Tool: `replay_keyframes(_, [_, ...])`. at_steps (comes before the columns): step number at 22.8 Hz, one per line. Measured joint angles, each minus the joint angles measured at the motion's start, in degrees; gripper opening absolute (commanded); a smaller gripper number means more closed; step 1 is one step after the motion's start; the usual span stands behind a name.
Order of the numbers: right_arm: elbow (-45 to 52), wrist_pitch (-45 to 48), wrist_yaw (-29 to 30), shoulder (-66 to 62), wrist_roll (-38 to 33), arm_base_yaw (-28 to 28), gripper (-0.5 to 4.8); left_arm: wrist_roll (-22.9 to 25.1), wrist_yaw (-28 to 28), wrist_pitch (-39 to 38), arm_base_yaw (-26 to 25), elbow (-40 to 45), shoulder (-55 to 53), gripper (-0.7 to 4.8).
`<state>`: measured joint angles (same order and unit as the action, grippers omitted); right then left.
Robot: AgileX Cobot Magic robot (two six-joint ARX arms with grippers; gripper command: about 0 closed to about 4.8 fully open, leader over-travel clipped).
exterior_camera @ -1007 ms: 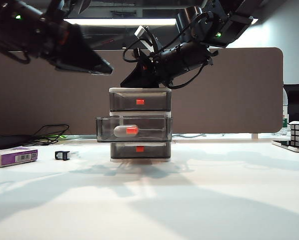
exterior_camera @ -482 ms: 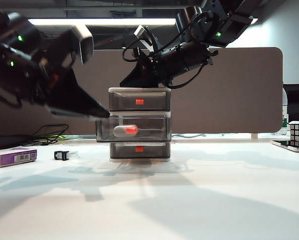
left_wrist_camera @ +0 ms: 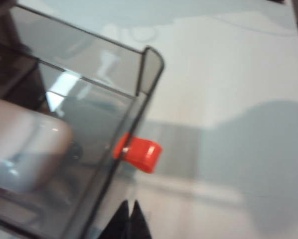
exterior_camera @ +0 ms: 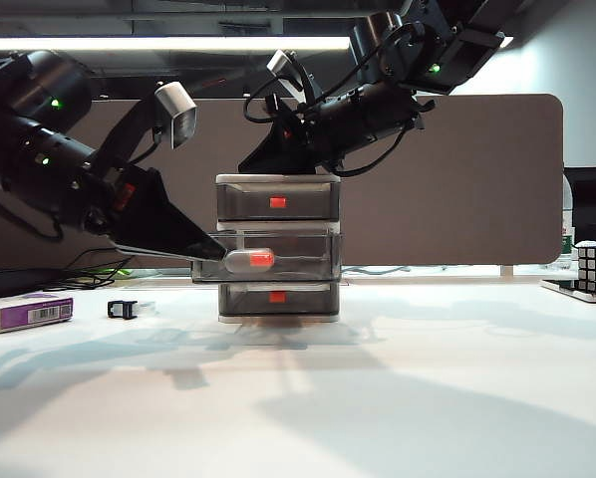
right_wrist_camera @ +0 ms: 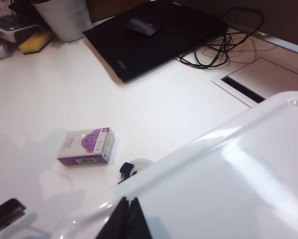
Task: Open the second layer of the drawer on the table, pick up the earphone case on the table and put it in, and finally close the drawer.
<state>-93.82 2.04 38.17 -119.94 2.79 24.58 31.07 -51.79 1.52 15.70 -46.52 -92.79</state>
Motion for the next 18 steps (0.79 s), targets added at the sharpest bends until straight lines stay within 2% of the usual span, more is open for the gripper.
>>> replay_keyframes(7, [0.0, -0.2, 0.0, 0.0, 0.0, 0.0, -0.05, -0.1, 2.4, 2.6, 0.1, -1.3, -0.3, -0.06])
replay_keyframes(12, [-0.1, -0.5, 0.0, 0.0, 0.0, 0.0, -0.05, -2.6, 3.1, 7.7, 0.0, -4.0, -5.6, -0.06])
replay_keyframes(18, [-0.1, -0.6, 0.0, 0.0, 0.0, 0.0, -0.05, -4.0, 8.2, 12.6, 1.1, -4.3, -9.6, -0.06])
